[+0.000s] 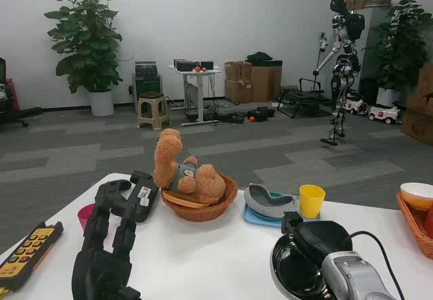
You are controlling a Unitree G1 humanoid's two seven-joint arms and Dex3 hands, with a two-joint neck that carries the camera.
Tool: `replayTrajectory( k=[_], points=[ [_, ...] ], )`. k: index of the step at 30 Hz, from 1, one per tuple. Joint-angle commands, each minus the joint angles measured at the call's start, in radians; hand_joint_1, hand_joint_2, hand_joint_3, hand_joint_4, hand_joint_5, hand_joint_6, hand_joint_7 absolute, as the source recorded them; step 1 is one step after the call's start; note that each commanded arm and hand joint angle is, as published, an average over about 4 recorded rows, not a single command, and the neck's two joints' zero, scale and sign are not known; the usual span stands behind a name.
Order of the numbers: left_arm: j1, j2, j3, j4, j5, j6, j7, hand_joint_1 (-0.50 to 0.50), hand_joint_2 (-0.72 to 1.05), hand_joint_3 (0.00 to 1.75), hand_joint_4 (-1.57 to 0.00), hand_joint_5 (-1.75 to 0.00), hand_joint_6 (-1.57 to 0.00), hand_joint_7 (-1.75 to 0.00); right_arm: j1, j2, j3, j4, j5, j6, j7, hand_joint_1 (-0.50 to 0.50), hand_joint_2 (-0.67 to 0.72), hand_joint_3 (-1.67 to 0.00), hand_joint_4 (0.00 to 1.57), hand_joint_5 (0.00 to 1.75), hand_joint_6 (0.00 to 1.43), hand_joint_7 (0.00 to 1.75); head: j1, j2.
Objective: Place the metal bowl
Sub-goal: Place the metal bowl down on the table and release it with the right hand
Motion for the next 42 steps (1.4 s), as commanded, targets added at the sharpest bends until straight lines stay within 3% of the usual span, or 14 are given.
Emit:
replayTrajectory(
  k=[1, 13, 16, 20, 27, 34, 42],
  points=[
    [0.016, 0.014, 0.001, -0.006, 0.0, -0.011, 0.0, -0.5, -0.72, 0.0, 0.0, 0.0, 0.0, 0.0, 0.008, 0.008, -0.01, 0.012, 0.043, -0.015, 0.01, 0.08, -0.35, -1.51, 1.11, 0.97, 1.06, 1.05, 0.015, -0.038],
    [0.016, 0.014, 0.001, -0.006, 0.001, -0.011, 0.0, -0.5, -0.72, 0.04, 0.0, 0.0, 0.0, 0.0, 0.008, 0.008, -0.01, 0.011, 0.045, -0.015, 0.01, 0.08, -0.35, -1.51, 1.11, 0.97, 1.06, 1.05, 0.008, -0.024],
    [0.016, 0.014, 0.0, -0.006, 0.001, -0.011, 0.0, -0.5, -0.66, 0.0, 0.0, 0.0, 0.0, 0.0, 0.008, 0.008, -0.011, 0.011, 0.046, -0.015, 0.01, 0.08, -0.35, -1.51, 1.11, 0.97, 1.06, 1.05, 0.008, -0.024],
    [0.016, 0.014, 0.0, -0.006, 0.001, -0.011, 0.0, -0.5, -0.72, 0.0, 0.0, 0.0, 0.0, 0.0, 0.008, 0.008, -0.01, 0.016, 0.042, -0.015, 0.01, 0.08, -0.35, -1.51, 1.11, 0.97, 1.06, 1.05, 0.004, -0.03],
    [0.016, 0.014, -0.003, 0.0, 0.0, -0.011, 0.0, -0.5, -0.72, 0.0, 0.0, 0.0, 0.0, 0.0, -0.021, 0.014, 0.017, 0.119, 0.029, -0.025, 0.008, 0.08, -0.35, -1.51, 1.11, 0.97, 1.06, 1.05, -0.094, -0.108],
    [0.015, 0.014, -0.002, -0.001, 0.0, -0.011, 0.0, -0.5, -0.72, 0.0, 0.0, 0.0, 0.0, 0.0, -0.098, 0.039, 0.012, 0.342, 0.018, -0.061, -0.029, 0.08, -0.35, -1.51, 1.13, 0.97, 1.08, 1.05, -0.27, -0.21],
    [0.003, 0.016, -0.006, -0.001, 0.0, -0.016, 0.0, -0.5, -0.72, 0.0, -0.04, 0.0, 0.0, 0.0, -0.149, 0.057, -0.009, 0.52, 0.02, -0.127, -0.105, 0.08, -0.35, -1.43, 1.17, 0.97, 1.06, 1.05, -0.337, -0.29]
  ],
)
